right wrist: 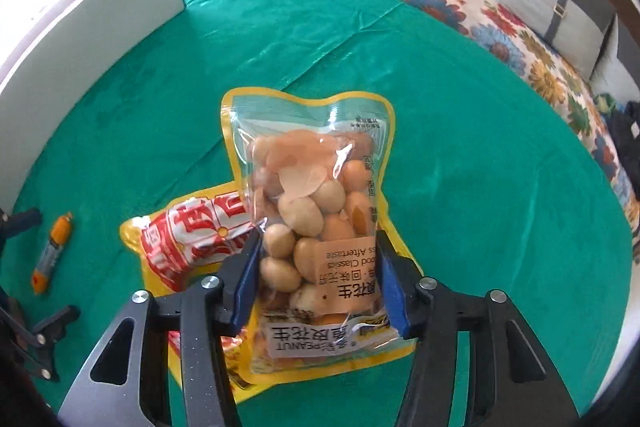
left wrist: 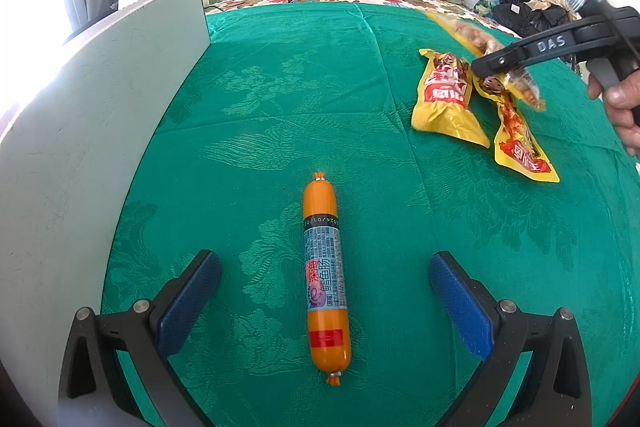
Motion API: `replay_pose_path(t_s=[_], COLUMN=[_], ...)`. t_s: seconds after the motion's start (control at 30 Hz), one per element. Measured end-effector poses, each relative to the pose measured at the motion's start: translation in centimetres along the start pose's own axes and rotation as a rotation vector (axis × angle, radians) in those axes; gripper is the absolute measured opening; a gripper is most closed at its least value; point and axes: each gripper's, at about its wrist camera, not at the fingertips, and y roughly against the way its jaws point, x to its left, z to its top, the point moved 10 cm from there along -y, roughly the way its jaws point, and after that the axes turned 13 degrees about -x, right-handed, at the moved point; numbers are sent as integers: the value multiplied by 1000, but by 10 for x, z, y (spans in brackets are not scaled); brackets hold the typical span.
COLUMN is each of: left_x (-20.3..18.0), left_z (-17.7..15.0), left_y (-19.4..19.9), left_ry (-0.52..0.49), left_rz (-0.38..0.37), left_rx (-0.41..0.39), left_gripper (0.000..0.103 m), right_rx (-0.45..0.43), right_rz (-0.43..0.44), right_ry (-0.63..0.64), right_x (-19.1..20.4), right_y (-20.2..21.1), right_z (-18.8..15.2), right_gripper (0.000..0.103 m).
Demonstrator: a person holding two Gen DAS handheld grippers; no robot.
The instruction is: Organize snacks
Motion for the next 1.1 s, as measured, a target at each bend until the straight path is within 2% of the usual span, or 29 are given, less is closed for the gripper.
replay_pose_path(t_s=[0.13,0.2,0.27,0.37,0.43,0.5,0.53,0.6,0.67,0.7,0.8,1.1], left_x=[0,0,0,0,0,0,0,0,0,0,0,1], left_z=[0,0,0,0,0,0,0,0,0,0,0,0], left_y=[0,-1,-1,-1,-1,-1,-1,-1,-1,-1,-1,-1], left_ry=[-1,-1,-1,-1,-1,-1,-1,-1,-1,-1,-1,-1], left_rz=[1,2,2,2,2,2,2,2,2,2,2,2], left_rx=[0,0,0,0,0,0,0,0,0,0,0,0], left_gripper=[103,103,103,103,103,103,103,103,103,103,103,103], right_rx=[-76,-74,-33,28,24,-14,-62,-144,-174,-197,-188,-191], right_rz=[2,4,-40,-164,-235,-253,-268,-291,-309,-314,-308,-308], right_ry=[-120,-214,-279,-312,-305,-305,-283,-259,-306,-325,-323,-323], right_x=[-19,-30,-40,-54,-57,-53,-50,-48,-54,-58,-58,-56], right_y=[55,89,112,123,119,113,112,114,110,109,105,108], right_z=[2,-13,-45,-111,-147,-169,-172,-172,-173,-173,-171,-176], right_gripper=[54,54,55,55,55,56,59,74,91,93,97,98])
